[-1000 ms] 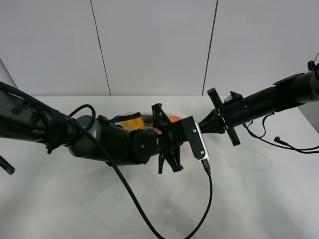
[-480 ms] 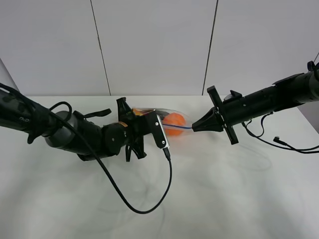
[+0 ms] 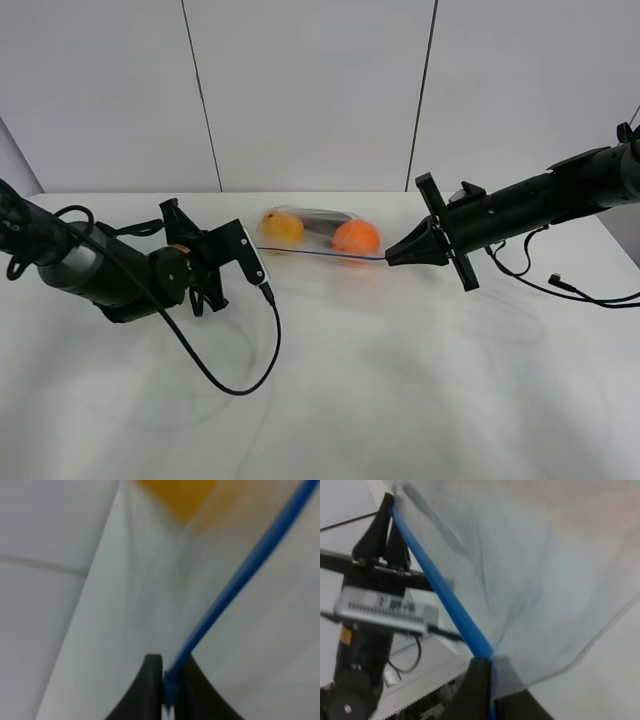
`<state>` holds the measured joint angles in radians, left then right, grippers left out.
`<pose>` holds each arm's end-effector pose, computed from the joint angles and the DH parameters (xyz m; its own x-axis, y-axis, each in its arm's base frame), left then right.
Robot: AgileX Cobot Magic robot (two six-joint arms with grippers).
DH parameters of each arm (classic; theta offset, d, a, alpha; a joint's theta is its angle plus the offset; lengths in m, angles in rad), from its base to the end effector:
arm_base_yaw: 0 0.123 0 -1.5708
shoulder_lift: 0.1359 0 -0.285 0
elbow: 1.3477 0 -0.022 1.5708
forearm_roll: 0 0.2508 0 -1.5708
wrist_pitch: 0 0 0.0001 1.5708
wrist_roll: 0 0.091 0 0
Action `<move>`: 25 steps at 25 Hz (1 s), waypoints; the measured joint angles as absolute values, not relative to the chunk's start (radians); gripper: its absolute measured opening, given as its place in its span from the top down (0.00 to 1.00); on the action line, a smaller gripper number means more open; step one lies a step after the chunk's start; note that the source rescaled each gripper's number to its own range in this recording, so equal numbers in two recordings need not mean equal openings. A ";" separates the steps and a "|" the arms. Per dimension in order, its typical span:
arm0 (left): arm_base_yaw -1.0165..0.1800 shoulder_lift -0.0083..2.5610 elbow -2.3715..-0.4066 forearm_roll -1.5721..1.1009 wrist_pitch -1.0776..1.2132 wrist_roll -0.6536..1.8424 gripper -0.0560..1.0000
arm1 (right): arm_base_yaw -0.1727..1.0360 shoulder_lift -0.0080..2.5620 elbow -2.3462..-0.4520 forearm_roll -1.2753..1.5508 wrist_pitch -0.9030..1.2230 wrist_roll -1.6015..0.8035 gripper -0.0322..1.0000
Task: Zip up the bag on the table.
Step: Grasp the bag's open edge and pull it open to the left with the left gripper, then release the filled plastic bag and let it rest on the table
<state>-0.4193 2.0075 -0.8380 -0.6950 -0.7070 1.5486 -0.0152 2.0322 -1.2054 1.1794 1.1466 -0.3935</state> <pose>0.3479 -0.1137 0.1115 -0.2124 0.9235 -0.3193 0.3862 0.3795 0.8408 0.3678 0.0711 0.1573 -0.9552 0.2197 0.1984 0.2842 0.4939 0.8217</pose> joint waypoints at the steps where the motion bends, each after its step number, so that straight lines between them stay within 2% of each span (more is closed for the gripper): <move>1: -0.410 2.007 -0.838 -0.687 -0.705 1.549 0.95 | -0.013 2.032 -1.205 1.187 1.148 -0.395 0.97; 10: -0.370 2.001 -0.839 -0.590 -0.687 1.512 0.95 | 0.000 2.035 -1.205 1.212 1.148 -0.396 0.97; 12: -0.367 2.001 -0.839 -0.565 -0.689 1.432 0.91 | -0.001 2.035 -1.205 1.207 1.148 -0.396 0.97; 13: -0.361 2.001 -0.838 -0.569 -0.702 1.389 0.86 | -0.004 2.035 -1.205 1.189 1.148 -0.397 0.97; 15: -0.343 2.001 -0.835 -0.580 -0.720 1.298 0.65 | -0.015 2.035 -1.205 1.162 1.149 -0.397 0.97; 17: -0.335 2.001 -0.835 -0.583 -0.721 1.251 0.34 | -0.016 2.035 -1.205 1.158 1.149 -0.397 0.97; 18: -0.332 2.002 -0.835 -0.583 -0.719 1.233 0.21 | -0.016 2.035 -1.205 1.158 1.149 -0.397 0.97; 21: -0.308 2.004 -0.835 -0.582 -0.716 1.208 0.06 | -0.016 2.035 -1.205 1.157 1.149 -0.400 0.97; 25: -0.231 2.004 -0.835 -0.585 -0.692 1.108 0.01 | -0.015 2.035 -1.205 1.157 1.149 -0.401 0.97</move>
<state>-0.2313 2.0044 -0.8347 -0.5846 -0.6918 1.1083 -0.0152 2.0354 -1.2054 1.1569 1.1487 -0.4011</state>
